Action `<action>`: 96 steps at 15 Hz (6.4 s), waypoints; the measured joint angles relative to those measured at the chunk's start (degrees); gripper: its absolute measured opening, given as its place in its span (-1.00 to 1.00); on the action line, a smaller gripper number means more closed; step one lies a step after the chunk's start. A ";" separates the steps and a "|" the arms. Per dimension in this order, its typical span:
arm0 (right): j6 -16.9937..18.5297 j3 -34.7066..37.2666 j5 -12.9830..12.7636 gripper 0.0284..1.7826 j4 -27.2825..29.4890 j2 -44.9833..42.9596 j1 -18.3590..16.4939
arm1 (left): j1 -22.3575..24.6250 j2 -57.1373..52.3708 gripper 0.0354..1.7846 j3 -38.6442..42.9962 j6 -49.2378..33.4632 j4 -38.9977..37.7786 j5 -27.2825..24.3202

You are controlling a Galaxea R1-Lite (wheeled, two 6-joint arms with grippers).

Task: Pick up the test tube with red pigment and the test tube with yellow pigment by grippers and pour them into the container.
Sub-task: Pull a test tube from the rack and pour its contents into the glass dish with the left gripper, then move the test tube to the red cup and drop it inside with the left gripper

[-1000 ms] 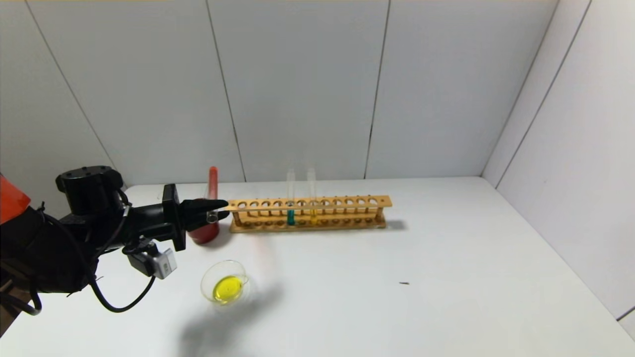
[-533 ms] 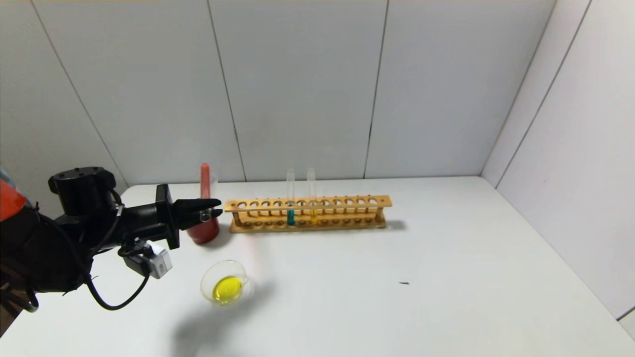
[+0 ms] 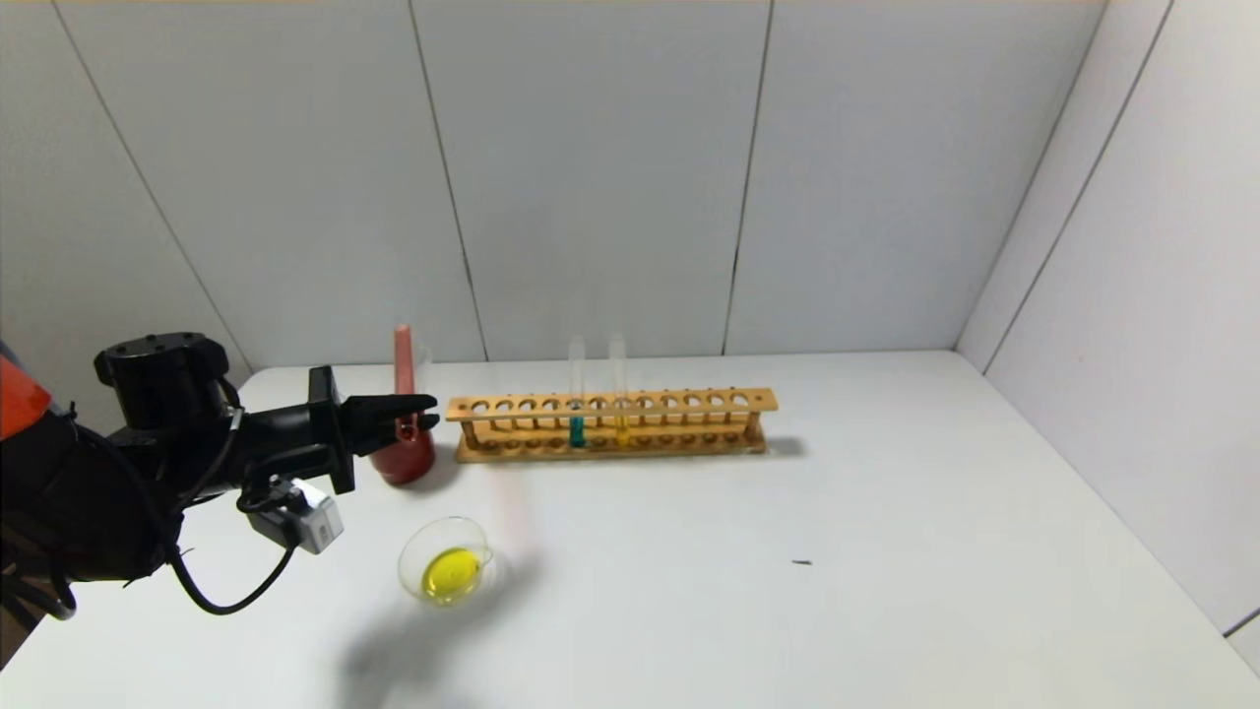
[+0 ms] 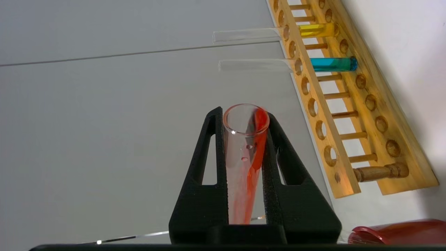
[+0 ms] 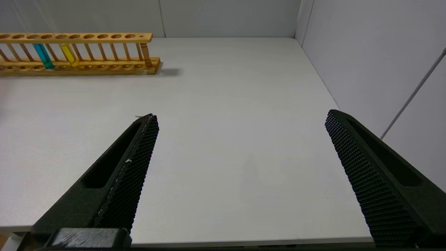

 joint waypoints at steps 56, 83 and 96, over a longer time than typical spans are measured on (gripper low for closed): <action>-0.02 0.00 0.00 0.96 0.00 0.00 0.00 | -7.79 -11.36 -0.67 5.46 -37.18 -14.88 59.97; 0.00 0.00 0.00 0.96 0.00 0.00 0.00 | -21.57 -20.48 -0.67 -3.85 -83.49 12.02 84.02; 0.00 0.00 0.00 0.96 0.00 0.00 0.00 | -20.08 -10.47 -0.67 -3.85 -85.83 1.78 82.55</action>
